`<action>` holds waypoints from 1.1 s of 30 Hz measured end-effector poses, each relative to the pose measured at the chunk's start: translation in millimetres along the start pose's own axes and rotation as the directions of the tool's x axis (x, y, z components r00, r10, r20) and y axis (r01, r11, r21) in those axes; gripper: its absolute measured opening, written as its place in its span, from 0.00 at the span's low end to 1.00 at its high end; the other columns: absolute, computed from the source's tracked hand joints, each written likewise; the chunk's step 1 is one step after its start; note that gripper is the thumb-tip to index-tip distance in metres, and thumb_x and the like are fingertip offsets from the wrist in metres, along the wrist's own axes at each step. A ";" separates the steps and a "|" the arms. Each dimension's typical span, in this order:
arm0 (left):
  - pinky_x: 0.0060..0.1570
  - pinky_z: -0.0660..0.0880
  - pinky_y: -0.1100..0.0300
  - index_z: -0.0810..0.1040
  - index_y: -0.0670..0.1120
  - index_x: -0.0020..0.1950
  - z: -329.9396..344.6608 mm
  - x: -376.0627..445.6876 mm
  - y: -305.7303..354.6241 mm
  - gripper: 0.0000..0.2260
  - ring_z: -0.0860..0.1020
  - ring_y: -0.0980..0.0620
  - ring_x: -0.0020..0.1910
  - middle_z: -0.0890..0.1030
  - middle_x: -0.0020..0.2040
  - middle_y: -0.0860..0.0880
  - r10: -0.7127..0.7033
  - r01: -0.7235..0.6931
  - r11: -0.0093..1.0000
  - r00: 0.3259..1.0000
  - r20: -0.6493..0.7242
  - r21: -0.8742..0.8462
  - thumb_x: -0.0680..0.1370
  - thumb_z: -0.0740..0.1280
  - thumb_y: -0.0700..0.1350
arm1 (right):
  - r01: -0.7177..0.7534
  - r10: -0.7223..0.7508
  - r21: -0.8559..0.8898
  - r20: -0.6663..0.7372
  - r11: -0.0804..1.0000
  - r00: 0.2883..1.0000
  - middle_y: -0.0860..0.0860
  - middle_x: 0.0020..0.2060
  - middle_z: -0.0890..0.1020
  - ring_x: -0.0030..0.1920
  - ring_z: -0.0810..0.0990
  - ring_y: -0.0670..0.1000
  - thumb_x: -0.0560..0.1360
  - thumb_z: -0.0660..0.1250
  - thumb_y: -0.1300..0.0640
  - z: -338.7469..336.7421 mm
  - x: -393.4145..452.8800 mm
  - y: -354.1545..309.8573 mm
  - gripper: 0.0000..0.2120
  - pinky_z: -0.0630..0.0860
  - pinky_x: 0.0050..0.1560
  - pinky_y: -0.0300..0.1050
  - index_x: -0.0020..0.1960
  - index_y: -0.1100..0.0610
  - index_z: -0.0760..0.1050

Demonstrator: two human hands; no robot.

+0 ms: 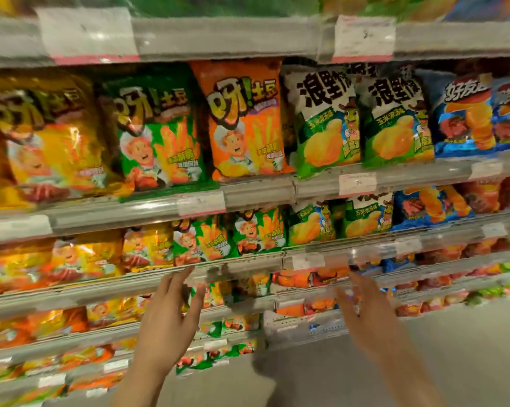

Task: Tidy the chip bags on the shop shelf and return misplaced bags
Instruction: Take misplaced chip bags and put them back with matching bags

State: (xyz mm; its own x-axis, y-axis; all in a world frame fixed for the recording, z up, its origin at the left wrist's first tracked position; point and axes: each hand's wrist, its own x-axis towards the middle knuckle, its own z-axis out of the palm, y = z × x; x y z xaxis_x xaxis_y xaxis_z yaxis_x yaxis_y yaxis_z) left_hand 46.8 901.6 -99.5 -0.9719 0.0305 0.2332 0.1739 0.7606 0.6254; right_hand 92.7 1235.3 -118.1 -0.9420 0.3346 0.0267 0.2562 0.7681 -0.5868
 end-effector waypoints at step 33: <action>0.70 0.65 0.56 0.62 0.48 0.78 -21.1 193.1 132.6 0.25 0.66 0.48 0.73 0.67 0.74 0.46 0.256 -0.302 0.948 0.911 -0.322 -0.101 0.82 0.64 0.43 | 0.307 -0.332 0.539 -0.052 0.785 0.942 0.40 0.50 0.80 0.49 0.81 0.41 0.79 0.65 0.41 -57.9 192.3 -216.0 0.17 0.80 0.51 0.44 0.62 0.50 0.70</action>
State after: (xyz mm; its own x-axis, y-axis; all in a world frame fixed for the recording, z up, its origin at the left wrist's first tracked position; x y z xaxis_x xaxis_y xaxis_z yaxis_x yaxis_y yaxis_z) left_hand -114.4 994.7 44.2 -0.7904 0.0138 0.6124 0.4743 0.6464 0.5976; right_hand -131.2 1165.4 60.6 -0.9609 0.0886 0.2624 -0.2046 0.4113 -0.8882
